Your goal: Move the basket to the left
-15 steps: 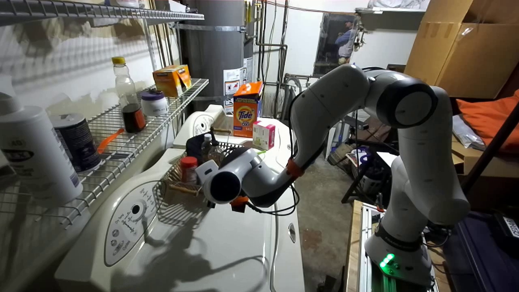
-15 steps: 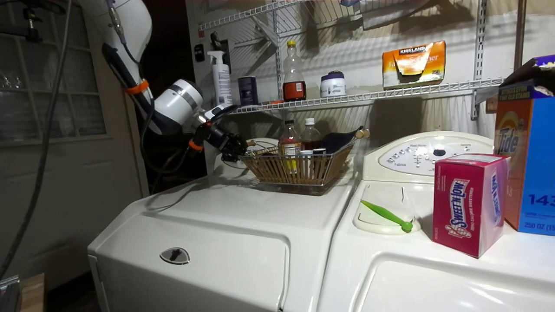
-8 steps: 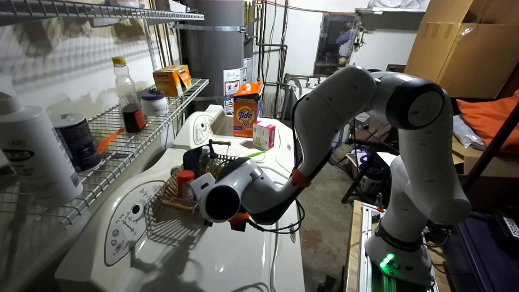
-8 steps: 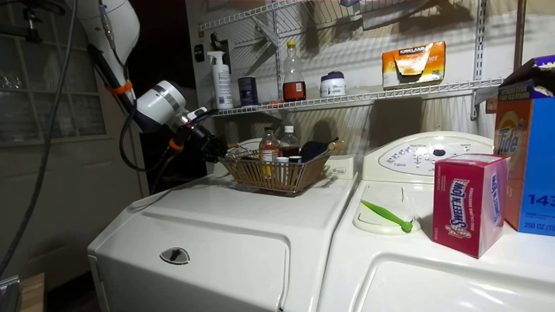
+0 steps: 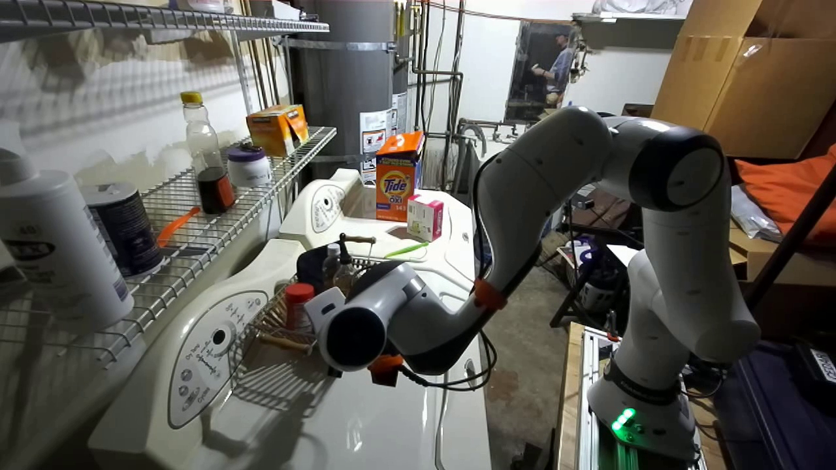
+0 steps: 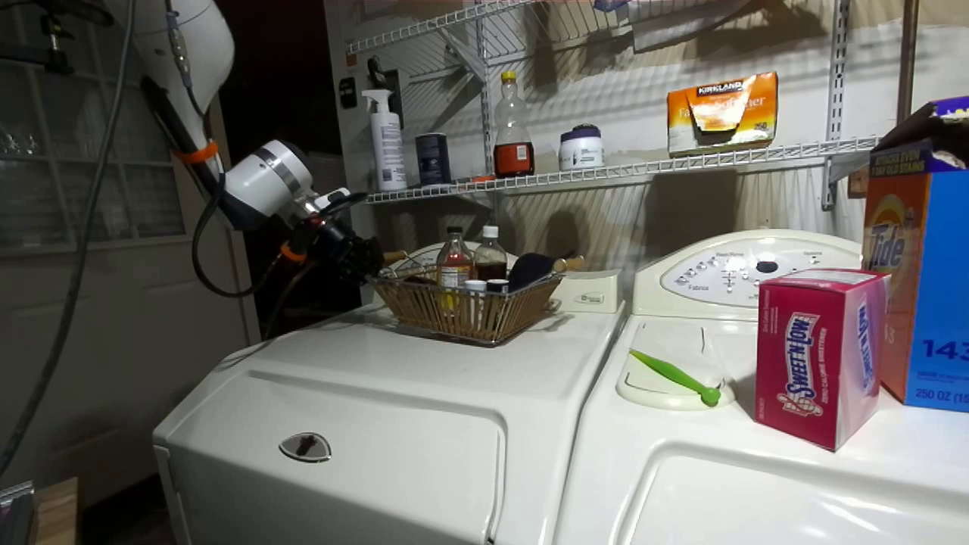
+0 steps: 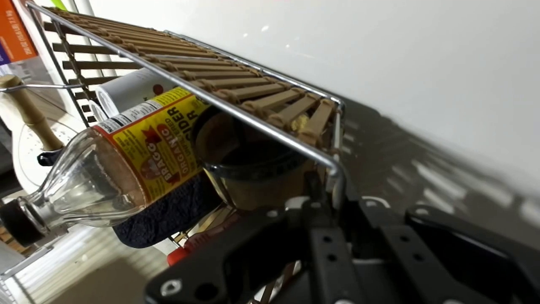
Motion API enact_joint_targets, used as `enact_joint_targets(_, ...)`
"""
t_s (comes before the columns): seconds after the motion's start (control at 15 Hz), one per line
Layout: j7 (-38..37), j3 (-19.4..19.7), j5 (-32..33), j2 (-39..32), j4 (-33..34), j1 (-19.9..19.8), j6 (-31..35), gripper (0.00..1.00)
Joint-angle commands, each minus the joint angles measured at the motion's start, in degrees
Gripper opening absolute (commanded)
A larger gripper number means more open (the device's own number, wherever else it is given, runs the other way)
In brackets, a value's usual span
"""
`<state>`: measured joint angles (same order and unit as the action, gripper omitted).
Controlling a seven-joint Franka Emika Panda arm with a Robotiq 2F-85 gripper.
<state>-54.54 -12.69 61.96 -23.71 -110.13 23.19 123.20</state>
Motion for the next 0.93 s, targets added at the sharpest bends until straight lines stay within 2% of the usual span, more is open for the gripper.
enact_joint_targets(0.0,0.1,-0.1,-0.1,0.0,0.2,0.0,-0.2,0.11)
enact_joint_targets(0.6,0.1,0.0,-0.1,0.0,0.2,-0.1,-0.2,0.11)
enact_joint_targets(0.67,0.1,0.0,-0.1,0.0,0.2,-0.1,-0.2,0.03)
enact_joint_targets(0.87,2.4,-0.5,-1.6,-1.8,1.9,1.3,-1.9,0.03)
